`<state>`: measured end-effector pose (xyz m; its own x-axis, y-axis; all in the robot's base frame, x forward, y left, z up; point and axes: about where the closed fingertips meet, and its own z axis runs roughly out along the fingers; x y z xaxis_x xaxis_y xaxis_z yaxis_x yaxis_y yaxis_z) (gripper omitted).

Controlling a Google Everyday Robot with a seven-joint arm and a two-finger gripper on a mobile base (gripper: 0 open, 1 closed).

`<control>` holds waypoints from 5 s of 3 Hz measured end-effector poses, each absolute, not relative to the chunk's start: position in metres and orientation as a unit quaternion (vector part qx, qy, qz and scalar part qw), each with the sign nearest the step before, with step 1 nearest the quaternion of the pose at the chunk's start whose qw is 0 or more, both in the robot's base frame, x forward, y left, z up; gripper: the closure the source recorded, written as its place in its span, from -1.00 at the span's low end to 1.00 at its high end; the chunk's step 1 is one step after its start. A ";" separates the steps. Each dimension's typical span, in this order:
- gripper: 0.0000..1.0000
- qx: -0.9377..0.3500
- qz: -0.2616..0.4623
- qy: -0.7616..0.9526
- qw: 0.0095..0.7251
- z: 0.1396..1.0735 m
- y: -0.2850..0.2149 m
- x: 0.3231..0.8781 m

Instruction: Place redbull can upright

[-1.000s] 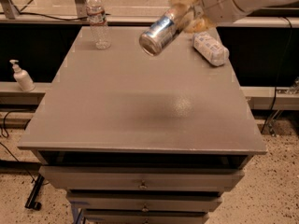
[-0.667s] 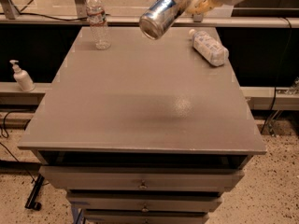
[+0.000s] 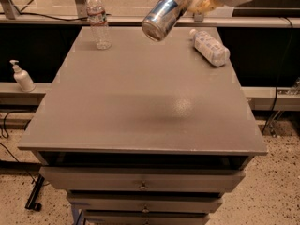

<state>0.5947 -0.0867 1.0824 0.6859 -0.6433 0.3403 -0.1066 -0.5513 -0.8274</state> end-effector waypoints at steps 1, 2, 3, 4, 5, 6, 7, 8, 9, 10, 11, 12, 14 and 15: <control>1.00 -0.777 -0.353 0.198 0.481 1.092 -0.097 0.609; 1.00 -0.754 -0.362 0.125 0.534 1.097 -0.084 0.626; 1.00 -0.752 -0.370 0.075 0.541 1.105 -0.061 0.620; 1.00 -0.756 -0.367 0.063 0.538 1.106 -0.059 0.620; 1.00 -0.740 -0.368 0.030 0.562 1.108 -0.071 0.623; 1.00 -0.716 -0.373 -0.062 0.587 1.106 -0.070 0.627; 1.00 -0.709 -0.387 -0.161 0.568 1.096 -0.072 0.623; 1.00 -0.704 -0.422 -0.241 0.517 1.079 -0.082 0.614; 1.00 -0.693 -0.445 -0.275 0.496 1.079 -0.080 0.614; 1.00 -0.667 -0.451 -0.331 0.492 1.085 -0.066 0.609; 1.00 -0.622 -0.468 -0.404 0.481 1.079 -0.063 0.593; 1.00 -0.583 -0.486 -0.462 0.459 1.065 -0.071 0.576; 1.00 -0.548 -0.509 -0.482 0.456 1.021 -0.087 0.560; 1.00 -0.543 -0.507 -0.478 0.468 0.997 -0.088 0.559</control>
Offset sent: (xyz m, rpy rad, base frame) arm 0.0208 0.0460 -0.0237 -0.4719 -0.7861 0.7708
